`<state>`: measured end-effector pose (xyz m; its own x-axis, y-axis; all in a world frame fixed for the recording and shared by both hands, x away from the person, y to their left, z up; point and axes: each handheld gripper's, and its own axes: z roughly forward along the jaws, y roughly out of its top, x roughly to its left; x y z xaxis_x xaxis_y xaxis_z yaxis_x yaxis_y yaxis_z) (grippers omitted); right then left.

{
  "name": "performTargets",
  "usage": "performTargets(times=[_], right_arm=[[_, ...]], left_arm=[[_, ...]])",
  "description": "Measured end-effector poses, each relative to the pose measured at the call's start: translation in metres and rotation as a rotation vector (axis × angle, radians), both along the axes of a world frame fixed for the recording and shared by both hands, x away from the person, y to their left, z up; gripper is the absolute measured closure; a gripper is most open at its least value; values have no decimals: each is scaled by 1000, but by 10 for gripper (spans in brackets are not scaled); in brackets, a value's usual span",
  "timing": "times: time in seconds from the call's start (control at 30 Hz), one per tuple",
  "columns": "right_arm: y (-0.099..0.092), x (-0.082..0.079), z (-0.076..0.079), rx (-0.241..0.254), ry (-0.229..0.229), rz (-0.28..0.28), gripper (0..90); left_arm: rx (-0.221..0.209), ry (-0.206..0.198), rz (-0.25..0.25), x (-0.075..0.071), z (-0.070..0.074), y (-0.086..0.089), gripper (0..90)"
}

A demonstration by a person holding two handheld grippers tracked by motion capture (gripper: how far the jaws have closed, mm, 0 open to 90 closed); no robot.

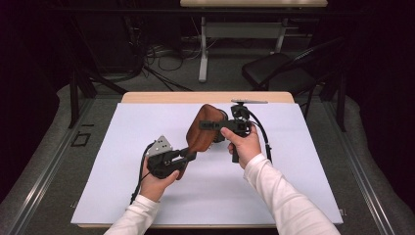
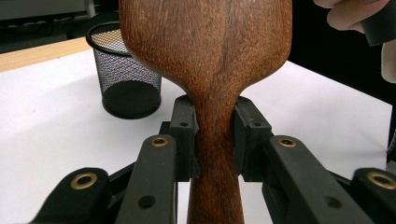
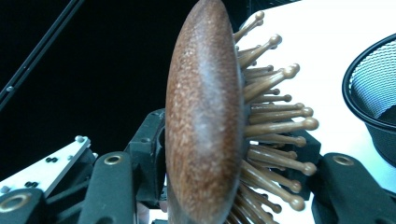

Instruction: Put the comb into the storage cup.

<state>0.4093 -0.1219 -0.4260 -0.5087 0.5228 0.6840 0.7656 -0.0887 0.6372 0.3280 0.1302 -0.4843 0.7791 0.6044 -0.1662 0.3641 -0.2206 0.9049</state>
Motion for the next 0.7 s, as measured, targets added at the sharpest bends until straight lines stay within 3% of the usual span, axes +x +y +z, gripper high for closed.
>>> performTargets(times=[0.7], right_arm=[[0,1,-3,7,33,14,472]], left_arm=[[16,5,-8,1,-4,-1,724]])
